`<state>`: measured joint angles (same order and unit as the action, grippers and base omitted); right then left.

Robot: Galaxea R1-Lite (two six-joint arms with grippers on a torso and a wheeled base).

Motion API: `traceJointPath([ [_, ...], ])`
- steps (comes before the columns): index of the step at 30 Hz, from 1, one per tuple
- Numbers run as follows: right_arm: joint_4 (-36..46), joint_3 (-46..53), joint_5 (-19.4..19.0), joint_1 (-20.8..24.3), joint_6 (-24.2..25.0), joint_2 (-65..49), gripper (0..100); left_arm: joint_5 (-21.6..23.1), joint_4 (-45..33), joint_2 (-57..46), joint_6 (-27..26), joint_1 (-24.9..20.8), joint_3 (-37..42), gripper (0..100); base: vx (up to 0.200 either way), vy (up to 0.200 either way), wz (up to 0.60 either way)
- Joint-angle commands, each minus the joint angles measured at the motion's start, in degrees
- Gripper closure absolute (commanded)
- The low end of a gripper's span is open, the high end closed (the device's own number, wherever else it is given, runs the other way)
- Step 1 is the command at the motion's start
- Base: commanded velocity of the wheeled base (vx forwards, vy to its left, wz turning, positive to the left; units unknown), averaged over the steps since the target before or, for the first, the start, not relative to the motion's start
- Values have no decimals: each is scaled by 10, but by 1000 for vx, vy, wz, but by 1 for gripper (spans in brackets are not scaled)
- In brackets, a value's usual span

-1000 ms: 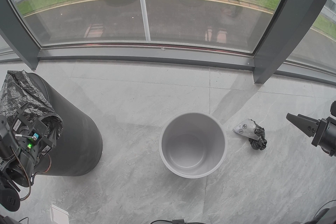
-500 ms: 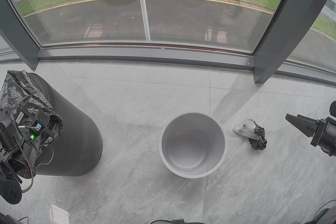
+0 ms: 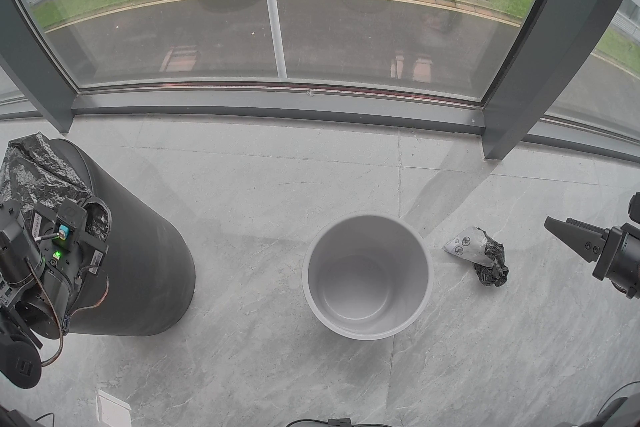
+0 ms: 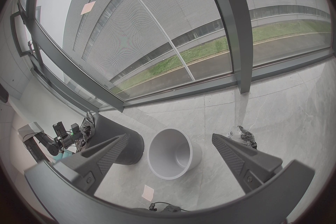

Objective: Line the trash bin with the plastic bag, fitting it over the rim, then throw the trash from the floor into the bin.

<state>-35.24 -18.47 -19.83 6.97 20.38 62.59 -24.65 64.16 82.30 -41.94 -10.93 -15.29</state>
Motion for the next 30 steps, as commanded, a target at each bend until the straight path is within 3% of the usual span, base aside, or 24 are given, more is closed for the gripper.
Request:
traceJointPath([
  [1, -1, -4, 0, 1, 0, -4, 0, 0, -3, 10, 157, -8, -67, 100, 0, 0, 0],
  [7, -1, -3, 0, 3, 1, -12, 0, 0, -11, -22, 528, 18, -180, 100, 0, 0, 0],
  [10, -1, -2, -1, 8, 1, -13, 0, 6, -36, -23, 636, 31, -193, 100, 0, 0, 0],
  [11, -1, -2, -1, 8, 1, -13, 0, 6, -36, -23, 636, 31, -193, 100, 0, 0, 0],
  [14, -1, -1, -1, 17, 1, -15, 0, 73, -97, -20, 749, 28, -190, 100, 0, 0, 0],
  [15, -1, -1, -1, 18, 1, -15, 0, 80, -102, -20, 760, 28, -190, 100, 0, 0, 0],
  [17, 0, -1, 0, 26, 1, -17, 0, 150, -152, -24, 857, 28, -194, 100, 0, 0, 0],
  [18, 0, -1, 0, 27, 1, -17, 0, 165, -161, -25, 875, 28, -195, 100, 0, 0, 0],
  [20, 0, 0, 0, 32, 2, -21, 0, 276, -220, -43, 982, 34, -208, 100, 0, 0, 0],
  [23, 0, 0, 0, 37, 2, -26, 0, 442, -279, -76, 1082, 55, -217, 100, 0, 0, 0],
  [27, 1, 1, 0, 45, 2, -29, 0, 687, -300, -93, 1109, 101, -211, 100, 0, 0, 0],
  [30, 0, 9, -1, 51, 1, -27, 0, 815, -300, -88, 1110, 117, -211, 100, 0, 0, 0],
])
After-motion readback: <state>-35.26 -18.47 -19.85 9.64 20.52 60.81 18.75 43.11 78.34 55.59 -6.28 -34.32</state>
